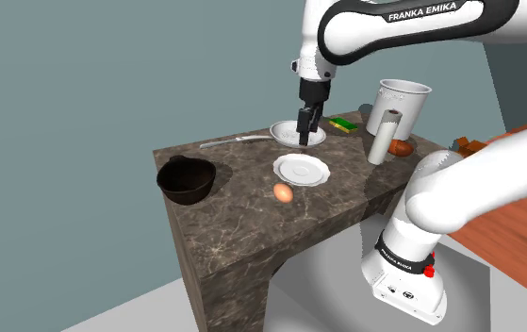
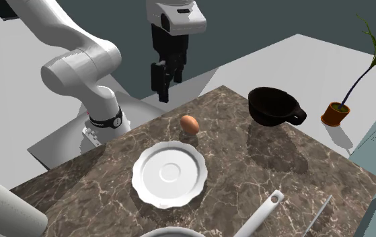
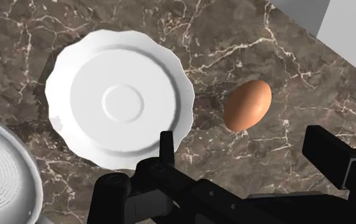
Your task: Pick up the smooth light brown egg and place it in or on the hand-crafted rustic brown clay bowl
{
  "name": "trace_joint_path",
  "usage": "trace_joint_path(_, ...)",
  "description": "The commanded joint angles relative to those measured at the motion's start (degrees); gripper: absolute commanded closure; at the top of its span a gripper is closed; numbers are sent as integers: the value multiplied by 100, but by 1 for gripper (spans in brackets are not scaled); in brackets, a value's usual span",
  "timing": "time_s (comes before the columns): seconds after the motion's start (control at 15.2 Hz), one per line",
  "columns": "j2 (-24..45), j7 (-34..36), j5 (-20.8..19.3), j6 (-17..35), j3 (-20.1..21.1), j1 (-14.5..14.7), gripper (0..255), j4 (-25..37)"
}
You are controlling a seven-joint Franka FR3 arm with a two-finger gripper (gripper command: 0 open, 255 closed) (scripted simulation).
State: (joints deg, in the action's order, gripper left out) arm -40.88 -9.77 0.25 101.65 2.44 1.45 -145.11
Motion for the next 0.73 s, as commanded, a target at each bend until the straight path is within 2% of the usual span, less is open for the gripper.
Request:
trace_joint_path(0.0, 225, -68, 110, 388, -4, 81, 0, -218)
trace_joint_path(0.66, 1677, -486, 790, 2167, 73, 592, 0, -837)
